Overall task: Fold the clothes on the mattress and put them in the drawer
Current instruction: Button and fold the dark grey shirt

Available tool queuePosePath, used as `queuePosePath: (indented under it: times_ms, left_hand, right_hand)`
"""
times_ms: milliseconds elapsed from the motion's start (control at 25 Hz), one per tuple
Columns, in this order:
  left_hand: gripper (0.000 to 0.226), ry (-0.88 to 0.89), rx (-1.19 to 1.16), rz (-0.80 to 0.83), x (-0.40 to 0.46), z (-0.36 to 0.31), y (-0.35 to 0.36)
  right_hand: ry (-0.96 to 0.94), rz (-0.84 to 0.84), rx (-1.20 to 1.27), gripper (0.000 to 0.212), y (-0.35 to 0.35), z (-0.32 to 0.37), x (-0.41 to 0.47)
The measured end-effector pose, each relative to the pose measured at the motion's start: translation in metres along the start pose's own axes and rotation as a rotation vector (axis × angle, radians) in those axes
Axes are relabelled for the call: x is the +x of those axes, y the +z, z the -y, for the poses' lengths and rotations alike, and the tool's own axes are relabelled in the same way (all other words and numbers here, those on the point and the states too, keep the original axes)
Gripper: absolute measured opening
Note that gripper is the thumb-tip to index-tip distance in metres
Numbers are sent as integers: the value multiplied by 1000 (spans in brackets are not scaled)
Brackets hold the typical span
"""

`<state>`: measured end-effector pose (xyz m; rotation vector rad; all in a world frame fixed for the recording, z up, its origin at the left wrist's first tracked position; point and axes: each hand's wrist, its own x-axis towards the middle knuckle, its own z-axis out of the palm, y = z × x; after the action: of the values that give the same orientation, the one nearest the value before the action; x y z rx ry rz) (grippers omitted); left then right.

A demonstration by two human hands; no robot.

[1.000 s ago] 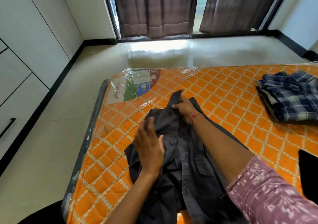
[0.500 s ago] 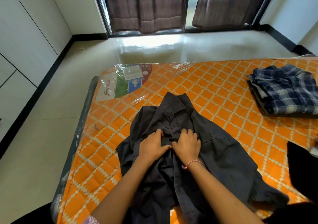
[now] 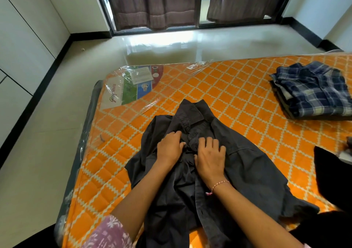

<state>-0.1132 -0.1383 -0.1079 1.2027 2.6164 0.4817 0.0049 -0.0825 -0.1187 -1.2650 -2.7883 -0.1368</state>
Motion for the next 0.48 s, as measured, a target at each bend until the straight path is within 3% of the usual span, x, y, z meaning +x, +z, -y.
queuePosePath:
  times_ms: [120,240,320,400,480]
  left_hand:
    - [18,-202,-151,63,8,-1,11]
    - [13,-353,-286,91,16,-3,14]
    - [13,-386,-416,112,22,-3,11]
    - [19,-369,-549,104,20,-3,8]
    - [15,-345,-611,65,16,-3,5]
  right_hand:
    - [63,182,49,36,8,1,10]
    - [52,107,131,41,5,0,21]
    - [95,4,316,28,-7,-5,28]
    - [307,-130,591,11,-19,-23,37]
    - [625,-271,910,16,-31,-46,50]
